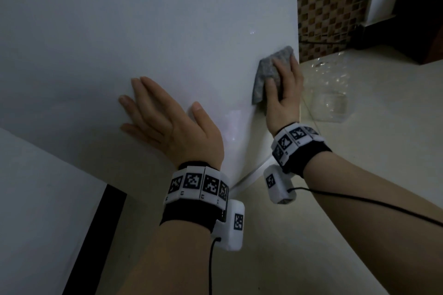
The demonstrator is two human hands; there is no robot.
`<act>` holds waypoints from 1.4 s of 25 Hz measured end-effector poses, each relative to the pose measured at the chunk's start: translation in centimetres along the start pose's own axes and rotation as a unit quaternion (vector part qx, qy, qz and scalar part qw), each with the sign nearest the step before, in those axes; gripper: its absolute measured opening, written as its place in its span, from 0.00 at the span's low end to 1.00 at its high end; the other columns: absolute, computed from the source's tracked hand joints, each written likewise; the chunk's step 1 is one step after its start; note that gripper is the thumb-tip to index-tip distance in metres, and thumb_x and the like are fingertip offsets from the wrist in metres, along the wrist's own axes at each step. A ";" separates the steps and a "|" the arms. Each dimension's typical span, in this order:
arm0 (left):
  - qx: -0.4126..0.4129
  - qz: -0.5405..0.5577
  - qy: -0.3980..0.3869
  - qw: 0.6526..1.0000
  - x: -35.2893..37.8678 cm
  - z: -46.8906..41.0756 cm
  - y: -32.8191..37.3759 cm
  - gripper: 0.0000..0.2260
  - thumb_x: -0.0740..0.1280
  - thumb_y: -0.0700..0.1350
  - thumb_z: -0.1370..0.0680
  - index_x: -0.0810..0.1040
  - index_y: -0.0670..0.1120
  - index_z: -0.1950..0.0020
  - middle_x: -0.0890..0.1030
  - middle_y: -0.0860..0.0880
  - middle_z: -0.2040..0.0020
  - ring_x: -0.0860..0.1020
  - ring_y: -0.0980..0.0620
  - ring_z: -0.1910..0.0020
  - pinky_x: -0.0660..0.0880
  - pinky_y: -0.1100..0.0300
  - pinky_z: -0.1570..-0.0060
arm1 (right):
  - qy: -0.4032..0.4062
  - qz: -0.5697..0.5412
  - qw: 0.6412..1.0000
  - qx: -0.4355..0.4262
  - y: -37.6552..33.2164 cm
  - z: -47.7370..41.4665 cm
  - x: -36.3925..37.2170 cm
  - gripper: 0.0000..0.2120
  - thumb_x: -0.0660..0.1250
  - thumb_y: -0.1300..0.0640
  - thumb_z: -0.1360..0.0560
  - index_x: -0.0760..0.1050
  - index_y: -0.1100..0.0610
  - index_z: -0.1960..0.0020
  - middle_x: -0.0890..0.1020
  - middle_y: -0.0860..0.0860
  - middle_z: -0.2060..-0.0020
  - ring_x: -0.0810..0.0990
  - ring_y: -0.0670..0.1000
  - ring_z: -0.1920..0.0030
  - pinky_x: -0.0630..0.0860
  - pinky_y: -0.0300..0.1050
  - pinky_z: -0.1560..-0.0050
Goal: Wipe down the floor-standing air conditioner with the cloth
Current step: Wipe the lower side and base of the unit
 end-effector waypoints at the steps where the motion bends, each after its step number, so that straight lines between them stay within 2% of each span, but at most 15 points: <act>1: -0.002 -0.002 0.001 1.000 -0.1 -0.1 -0.2 0.34 0.65 0.44 0.25 0.54 0.35 0.25 0.57 0.38 0.25 0.52 0.36 0.25 0.47 0.37 0.28 | 0.015 -0.006 0.999 0.034 0.6 -0.9 -0.3 0.18 0.59 0.58 0.20 0.66 0.50 0.31 0.56 0.57 0.26 0.56 0.51 0.27 0.50 0.27 0.32; 3: -0.006 -0.011 0.005 1.000 -0.6 -0.5 -0.8 0.34 0.65 0.45 0.25 0.54 0.35 0.25 0.57 0.38 0.24 0.52 0.35 0.25 0.47 0.37 0.28 | 0.034 -0.011 0.995 0.093 0.8 -1.9 -0.3 0.19 0.57 0.58 0.20 0.64 0.54 0.29 0.55 0.58 0.25 0.54 0.53 0.26 0.48 0.27 0.33; 7: -0.007 -0.031 0.013 0.999 -1.3 -1.0 -1.6 0.34 0.65 0.45 0.25 0.53 0.35 0.25 0.57 0.38 0.25 0.52 0.35 0.25 0.47 0.37 0.28 | -0.012 0.006 1.000 0.011 -1.2 2.4 2.0 0.20 0.59 0.58 0.21 0.65 0.56 0.29 0.54 0.60 0.26 0.54 0.57 0.25 0.51 0.44 0.26; 9: -0.012 -0.033 0.012 0.999 -1.4 -0.9 -1.6 0.34 0.64 0.46 0.24 0.53 0.35 0.24 0.56 0.38 0.24 0.52 0.35 0.25 0.47 0.37 0.28 | -0.005 -0.002 1.000 0.006 -0.9 2.2 1.7 0.20 0.59 0.59 0.21 0.65 0.56 0.30 0.55 0.60 0.26 0.54 0.55 0.26 0.51 0.44 0.26; 12: -0.019 -0.041 0.010 0.999 -1.8 -0.9 -1.9 0.33 0.64 0.47 0.24 0.53 0.36 0.24 0.56 0.39 0.24 0.52 0.36 0.25 0.47 0.38 0.28 | 0.038 -0.017 0.996 0.078 -0.5 0.8 1.2 0.21 0.58 0.58 0.21 0.64 0.56 0.29 0.54 0.59 0.26 0.54 0.54 0.26 0.50 0.41 0.28; 15: -0.023 -0.052 0.007 0.998 -2.2 -1.0 -2.5 0.33 0.63 0.47 0.23 0.53 0.37 0.24 0.55 0.39 0.24 0.52 0.37 0.24 0.47 0.39 0.27 | -0.003 -0.006 0.999 0.036 -1.8 3.4 2.9 0.21 0.59 0.59 0.22 0.64 0.55 0.29 0.52 0.59 0.25 0.52 0.56 0.25 0.49 0.47 0.25; 17: -0.019 -0.048 0.002 0.999 -2.2 -1.0 -2.5 0.33 0.63 0.47 0.23 0.53 0.37 0.24 0.55 0.39 0.24 0.51 0.37 0.24 0.46 0.40 0.27 | -0.014 -0.009 1.000 0.013 -2.0 3.4 2.8 0.21 0.60 0.60 0.22 0.65 0.54 0.29 0.53 0.58 0.25 0.52 0.54 0.25 0.50 0.47 0.25; 20: -0.005 -0.049 -0.002 0.999 -2.5 -0.9 -2.9 0.32 0.63 0.47 0.23 0.53 0.37 0.24 0.56 0.38 0.25 0.52 0.36 0.25 0.46 0.40 0.28 | 0.024 -0.016 0.998 0.058 -1.6 1.9 1.8 0.22 0.59 0.59 0.22 0.63 0.56 0.29 0.53 0.59 0.25 0.53 0.54 0.26 0.50 0.44 0.26; 25: 0.004 -0.069 0.009 0.998 -3.5 -0.9 -4.8 0.31 0.63 0.46 0.23 0.54 0.36 0.24 0.58 0.36 0.25 0.55 0.35 0.25 0.49 0.38 0.28 | -0.033 -0.003 0.999 0.010 -3.0 5.4 4.0 0.21 0.60 0.61 0.22 0.64 0.56 0.29 0.51 0.61 0.25 0.51 0.57 0.25 0.49 0.49 0.25; 28: -0.012 -0.060 0.023 0.998 -3.9 -0.9 -5.5 0.32 0.63 0.47 0.23 0.55 0.36 0.24 0.58 0.37 0.25 0.55 0.35 0.25 0.50 0.38 0.28 | 0.020 -0.012 0.998 0.056 -2.5 3.5 2.7 0.22 0.59 0.61 0.22 0.63 0.57 0.28 0.53 0.60 0.25 0.53 0.56 0.25 0.51 0.49 0.25; 30: -0.033 -0.051 0.026 0.998 -4.2 -0.9 -6.0 0.32 0.63 0.48 0.23 0.55 0.37 0.24 0.58 0.37 0.25 0.55 0.36 0.25 0.51 0.39 0.28 | 0.020 -0.008 0.998 0.053 -3.3 4.3 3.3 0.22 0.59 0.60 0.22 0.63 0.57 0.28 0.52 0.60 0.25 0.52 0.57 0.25 0.50 0.46 0.25; 33: -0.038 -0.047 0.030 0.998 -4.4 -0.7 -6.5 0.32 0.62 0.49 0.23 0.54 0.37 0.24 0.57 0.37 0.25 0.54 0.37 0.25 0.51 0.40 0.27 | -0.034 -0.001 0.999 0.017 -4.3 7.2 5.2 0.21 0.61 0.61 0.22 0.65 0.56 0.29 0.51 0.60 0.25 0.51 0.57 0.25 0.50 0.51 0.25; 35: -0.053 -0.032 0.040 0.997 -4.6 -0.8 -6.9 0.32 0.62 0.49 0.23 0.55 0.37 0.24 0.57 0.37 0.25 0.54 0.36 0.25 0.50 0.41 0.27 | -0.016 -0.008 1.000 0.021 -3.8 6.2 4.4 0.21 0.61 0.62 0.22 0.65 0.56 0.30 0.52 0.60 0.25 0.52 0.56 0.25 0.51 0.53 0.25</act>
Point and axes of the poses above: each hand's wrist, its own z-axis away from the middle knuckle, its own x-axis out of the palm, y = z × x, the point moved 9 cm from there along -z, towards the middle knuckle
